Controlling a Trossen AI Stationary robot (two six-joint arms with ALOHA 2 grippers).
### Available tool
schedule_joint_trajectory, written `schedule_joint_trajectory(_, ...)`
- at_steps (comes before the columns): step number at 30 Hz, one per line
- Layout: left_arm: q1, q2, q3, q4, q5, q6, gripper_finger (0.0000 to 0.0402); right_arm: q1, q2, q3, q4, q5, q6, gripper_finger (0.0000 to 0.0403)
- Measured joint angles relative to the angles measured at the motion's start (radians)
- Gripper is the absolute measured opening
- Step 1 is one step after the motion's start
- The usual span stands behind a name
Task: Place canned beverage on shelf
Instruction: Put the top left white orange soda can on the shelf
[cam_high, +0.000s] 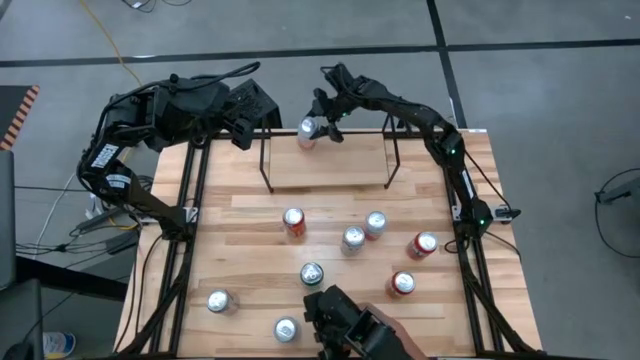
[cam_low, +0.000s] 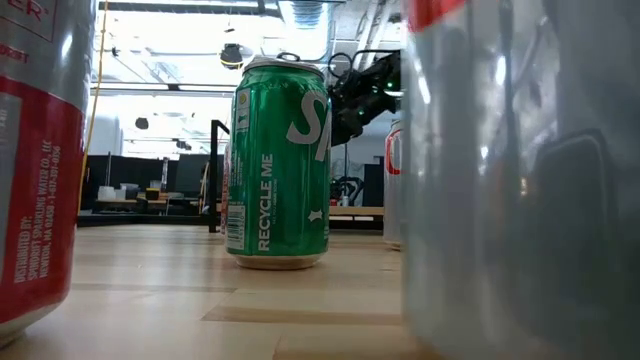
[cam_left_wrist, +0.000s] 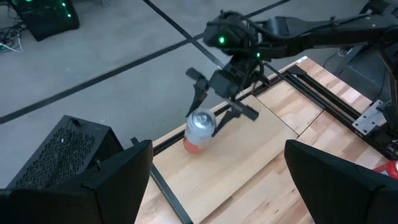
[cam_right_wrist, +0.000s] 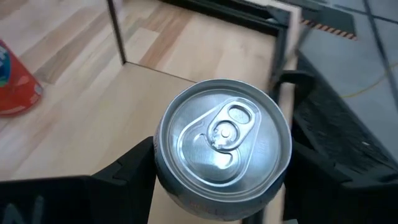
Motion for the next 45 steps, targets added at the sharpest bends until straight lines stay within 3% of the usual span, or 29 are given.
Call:
schedule_joint_trajectory(24,0.0,0.0,0.0,-0.001,0.036,0.0,0.0348,0.032,0.001,0.001,-0.034,0.157,0.042,0.0311)
schedule_joint_trajectory(45,0.0,0.0,0.0,-0.009,0.046,-0.013,0.0348,0.055,-0.001,0.002,-0.045,0.19,0.006,0.0313)
